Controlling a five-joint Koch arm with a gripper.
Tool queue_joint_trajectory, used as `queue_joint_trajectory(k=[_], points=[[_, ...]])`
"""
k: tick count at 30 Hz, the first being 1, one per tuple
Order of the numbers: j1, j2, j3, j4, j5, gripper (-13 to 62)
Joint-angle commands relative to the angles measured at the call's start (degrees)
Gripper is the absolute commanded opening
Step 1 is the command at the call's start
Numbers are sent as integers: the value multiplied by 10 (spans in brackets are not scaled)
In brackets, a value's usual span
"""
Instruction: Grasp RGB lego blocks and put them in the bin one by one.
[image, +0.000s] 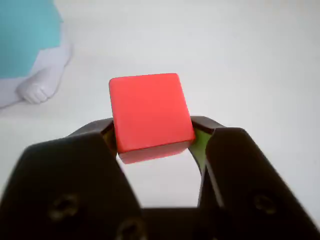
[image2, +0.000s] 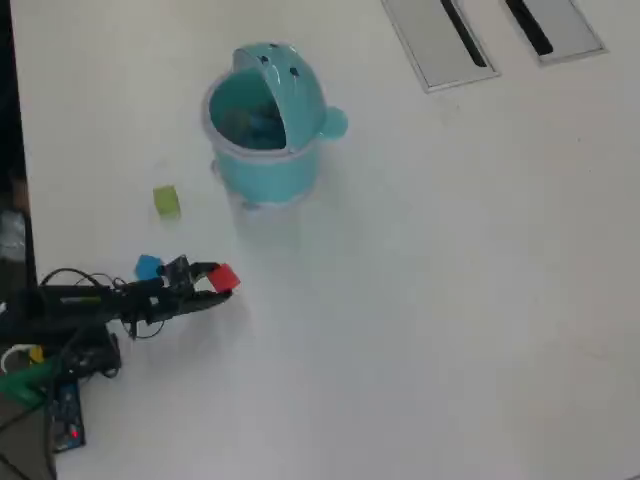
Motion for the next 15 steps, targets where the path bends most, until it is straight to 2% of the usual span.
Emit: queue_joint_trajectory(k=[1, 9, 15], points=[[-13, 47, -64, 26, 20, 163], [-99, 157, -149, 131, 56, 163], [-137, 168, -195, 129, 57, 133]])
